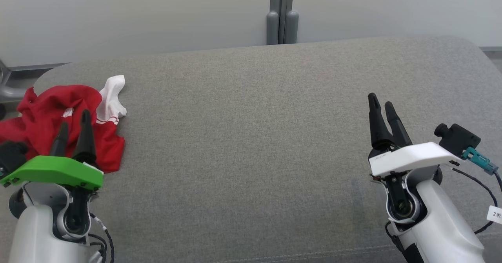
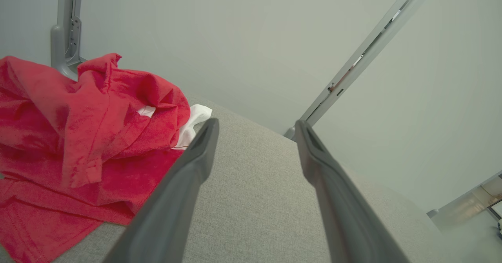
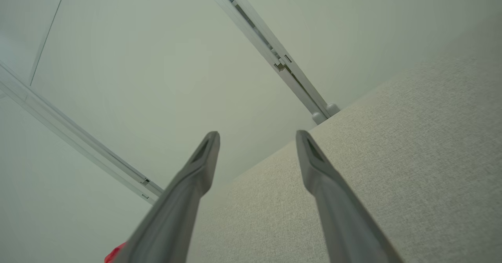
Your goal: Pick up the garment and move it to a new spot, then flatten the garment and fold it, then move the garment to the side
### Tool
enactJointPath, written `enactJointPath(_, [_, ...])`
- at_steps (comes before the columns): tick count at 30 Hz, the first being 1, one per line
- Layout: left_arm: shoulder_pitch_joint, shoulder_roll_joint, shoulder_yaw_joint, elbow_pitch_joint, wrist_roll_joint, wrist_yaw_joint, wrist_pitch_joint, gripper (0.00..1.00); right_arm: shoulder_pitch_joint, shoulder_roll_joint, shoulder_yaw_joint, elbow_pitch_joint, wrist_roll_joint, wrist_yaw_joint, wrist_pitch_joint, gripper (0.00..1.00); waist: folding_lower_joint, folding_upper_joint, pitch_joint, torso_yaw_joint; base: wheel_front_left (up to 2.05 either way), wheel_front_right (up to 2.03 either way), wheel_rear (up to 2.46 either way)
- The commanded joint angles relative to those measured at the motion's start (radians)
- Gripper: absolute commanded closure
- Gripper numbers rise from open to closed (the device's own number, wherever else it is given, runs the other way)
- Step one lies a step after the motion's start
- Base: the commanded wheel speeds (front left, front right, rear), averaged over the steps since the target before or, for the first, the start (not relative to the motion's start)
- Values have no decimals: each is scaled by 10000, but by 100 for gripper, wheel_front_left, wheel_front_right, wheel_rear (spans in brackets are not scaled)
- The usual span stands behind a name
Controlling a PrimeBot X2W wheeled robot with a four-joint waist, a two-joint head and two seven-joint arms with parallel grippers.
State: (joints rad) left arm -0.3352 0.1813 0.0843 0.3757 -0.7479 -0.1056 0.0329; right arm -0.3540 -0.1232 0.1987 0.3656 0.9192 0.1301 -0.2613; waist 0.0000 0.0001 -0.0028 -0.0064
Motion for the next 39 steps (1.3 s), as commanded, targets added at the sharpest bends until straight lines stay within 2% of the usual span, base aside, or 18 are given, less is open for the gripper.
enactJointPath(1, [-39, 188, -84, -249, 289, 40, -83, 0, -54, -62, -105, -222, -310, 5, -5, 0, 0, -1, -9, -4, 0, 0, 0])
enactJointPath(9, [762, 262, -779, -625, 1897, 442, -532, 0, 618, -90, -492, -325, -2113, 5, -5, 0, 0, -1, -140, -38, 0, 0, 0])
enactJointPath(16, [1290, 246, -1012, -725, 2597, 609, -859, 0, 1130, 22, -816, -433, -3383, 6, -6, 0, 0, -1, -235, -48, 0, 0, 0])
enactJointPath(32, [1938, 67, -1759, -1159, 3905, 658, -1405, 0, 2010, 148, -1412, -718, -5481, 7, 305, 0, 0, -1, -389, -86, 0, 0, 0])
enactJointPath(39, [2239, -23, -2026, -1360, 4366, 710, -1442, 0, 2234, 190, -1444, -770, -5944, 6, 305, 0, 0, -1, -459, -122, 0, 0, 0])
